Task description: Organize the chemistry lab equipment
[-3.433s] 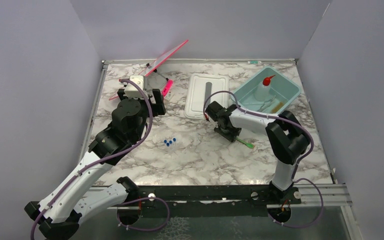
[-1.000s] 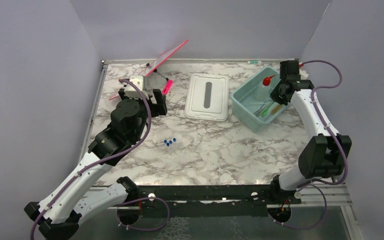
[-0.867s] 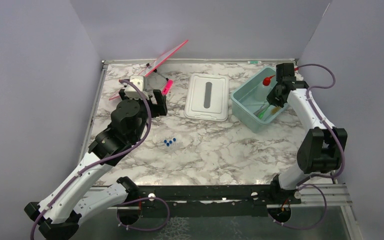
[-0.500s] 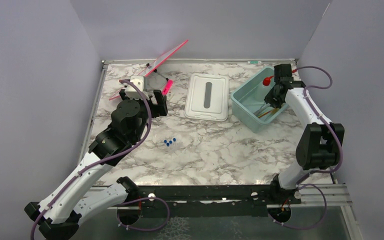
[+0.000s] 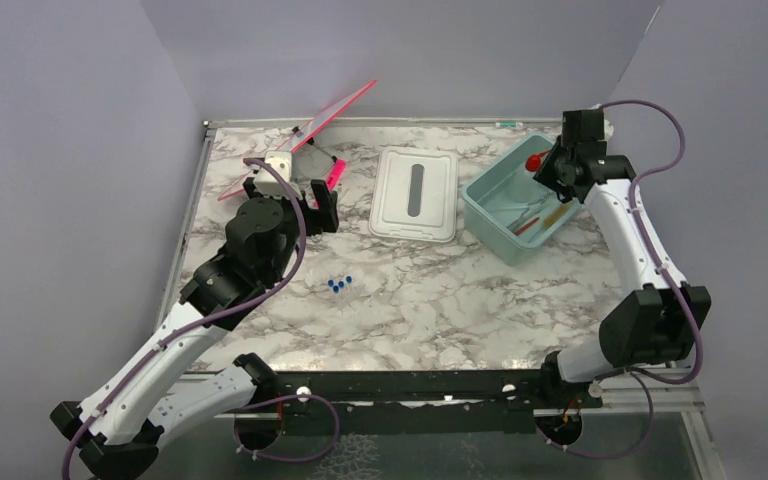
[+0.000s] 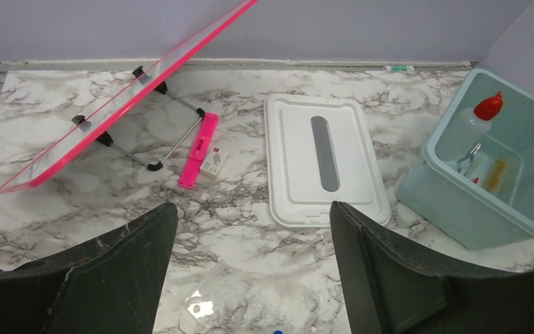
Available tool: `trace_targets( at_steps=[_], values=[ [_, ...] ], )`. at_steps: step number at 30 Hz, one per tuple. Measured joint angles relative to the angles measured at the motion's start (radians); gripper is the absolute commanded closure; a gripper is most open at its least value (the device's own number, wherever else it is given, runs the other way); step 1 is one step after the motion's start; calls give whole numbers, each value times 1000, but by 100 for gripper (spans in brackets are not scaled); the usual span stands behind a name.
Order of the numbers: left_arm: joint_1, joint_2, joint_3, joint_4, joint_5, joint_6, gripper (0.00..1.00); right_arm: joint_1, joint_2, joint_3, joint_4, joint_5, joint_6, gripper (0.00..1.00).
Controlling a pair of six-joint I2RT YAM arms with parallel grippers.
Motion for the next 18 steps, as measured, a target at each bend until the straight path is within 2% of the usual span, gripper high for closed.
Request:
trace_targets(
  at_steps=[3,8,13,18],
  values=[
    [0,14,-1,6,23,-6,17,74,-47,39,-3,-13,-46,62],
    [0,39,-9,26,84,-24,17,313,-39,114,-6,-7,-86,61],
    [0,46,-24,34,127,-46,18,547,64,149,-13,28,-93,60],
    [0,35,-33,35,131,-54,18,647,222,151,-6,37,-93,56]
  ],
)
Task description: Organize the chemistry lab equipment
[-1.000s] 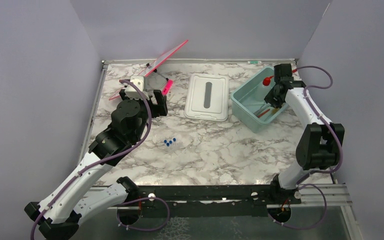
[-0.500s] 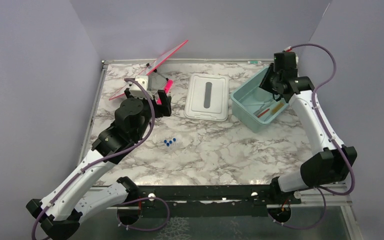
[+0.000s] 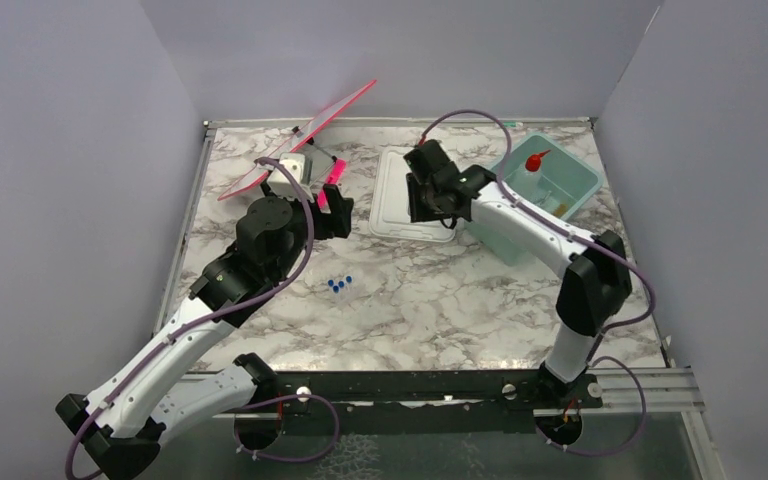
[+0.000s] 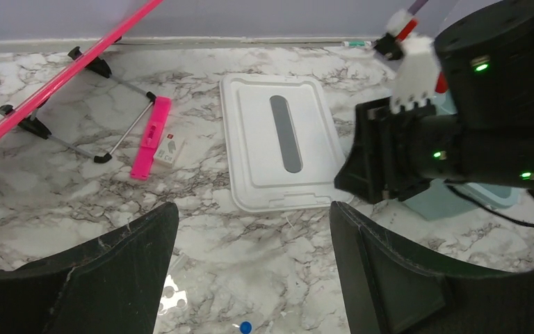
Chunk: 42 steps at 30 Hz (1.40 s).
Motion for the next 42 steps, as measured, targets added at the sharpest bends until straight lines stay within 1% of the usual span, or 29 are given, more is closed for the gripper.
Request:
trace_targets(
  at_steps=[3,7,10,14,17,27,32,37,42],
  values=[
    [0,-8,0,0,0,-2,18,20,93,1,26,-31,-8,54],
    [0,-13,0,0,0,-4,18,23,207,12,89,-108,-29,47],
    [0,-13,0,-1,-1,-3,18,23,287,58,128,-152,-47,45],
    [0,-13,0,-2,-2,-3,18,23,391,166,161,-190,-69,45],
    [0,-13,0,-2,-3,-3,18,23,441,205,183,-224,-86,45],
    [0,-12,0,-5,-3,-5,18,23,476,185,260,-347,-152,46],
    [0,-10,0,-5,-3,-4,18,24,472,135,309,-391,-174,46],
    [0,-5,0,-5,-3,-5,18,29,470,129,325,-399,-182,48],
    [0,2,0,-5,-3,-4,18,35,487,161,302,-389,-163,52]
  ],
)
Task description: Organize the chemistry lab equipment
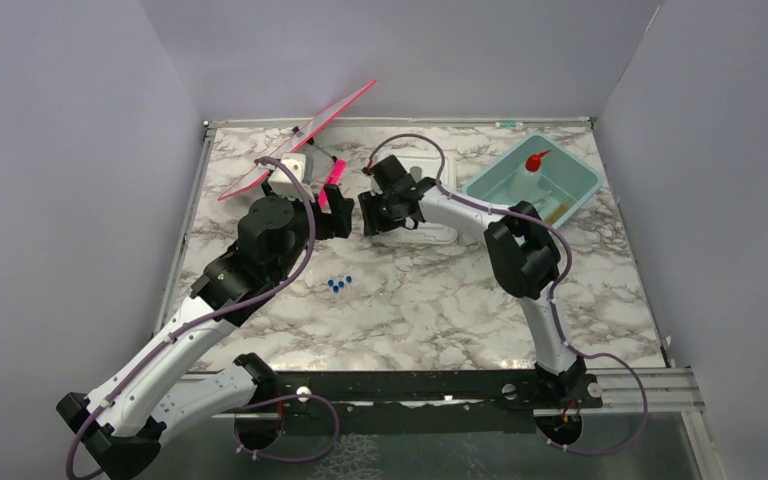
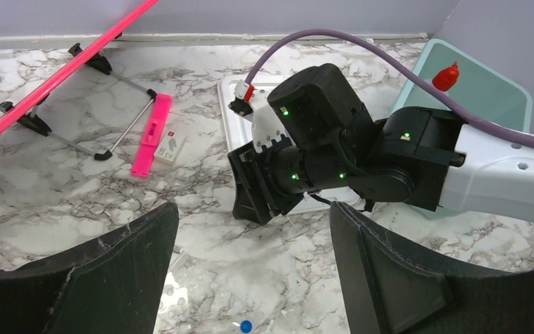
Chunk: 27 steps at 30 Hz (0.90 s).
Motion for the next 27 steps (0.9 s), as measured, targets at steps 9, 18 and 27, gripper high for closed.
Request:
trace_targets(
  at_steps=[9,18,27],
  values=[
    [0,-2,0,0,0,0,18,65,-134,-203,9,40,183,61],
    [0,-3,0,0,0,0,18,155,-300,-332,-8,10,341,62],
    [0,-7,-2,-1,13,-11,18,147,-435,-286,-95,385,338,61]
  ],
)
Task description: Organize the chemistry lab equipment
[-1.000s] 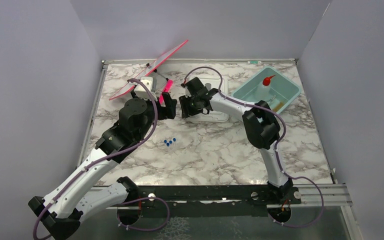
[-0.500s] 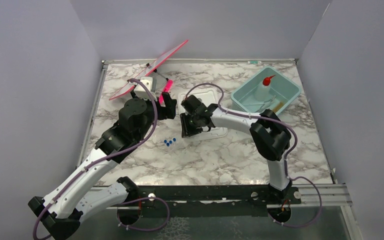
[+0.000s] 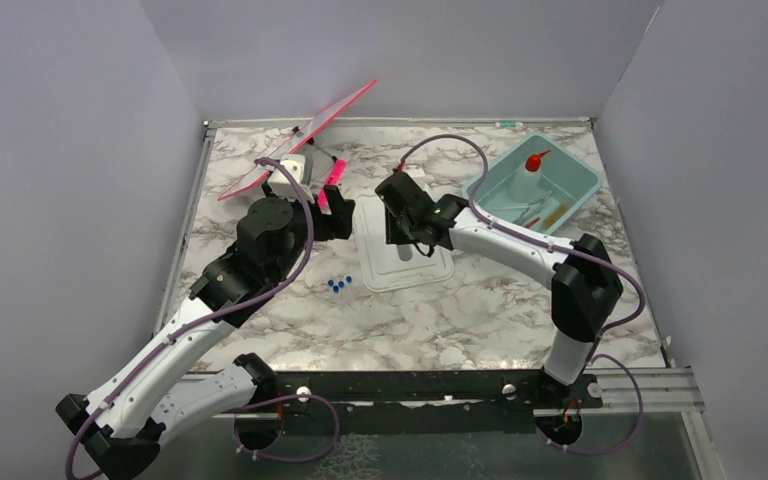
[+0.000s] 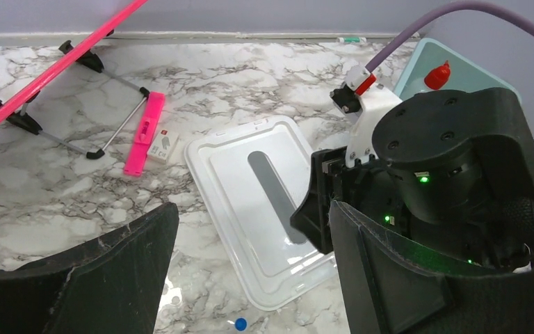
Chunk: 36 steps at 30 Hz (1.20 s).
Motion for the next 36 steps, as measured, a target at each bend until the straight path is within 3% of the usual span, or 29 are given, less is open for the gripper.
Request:
trace_targets(
  at_steps=[4,9,21,31,34,36],
  values=[
    [0,1,-3,-2,10,-5,18,-19,20,17,-109,187,13,61],
    [0,7,-3,-12,19,-15,18,-92,70,18,-182,275,27,61],
    [0,14,-5,-16,28,-23,18,-185,161,-8,-173,245,-4,63],
    [0,26,-5,-16,29,-31,18,-227,180,-68,-48,129,-146,69],
    [0,29,-5,-15,35,-53,18,-241,181,-79,0,84,-201,75],
    [0,29,-9,-13,42,-66,18,-251,180,-87,32,58,-233,87]
  ],
)
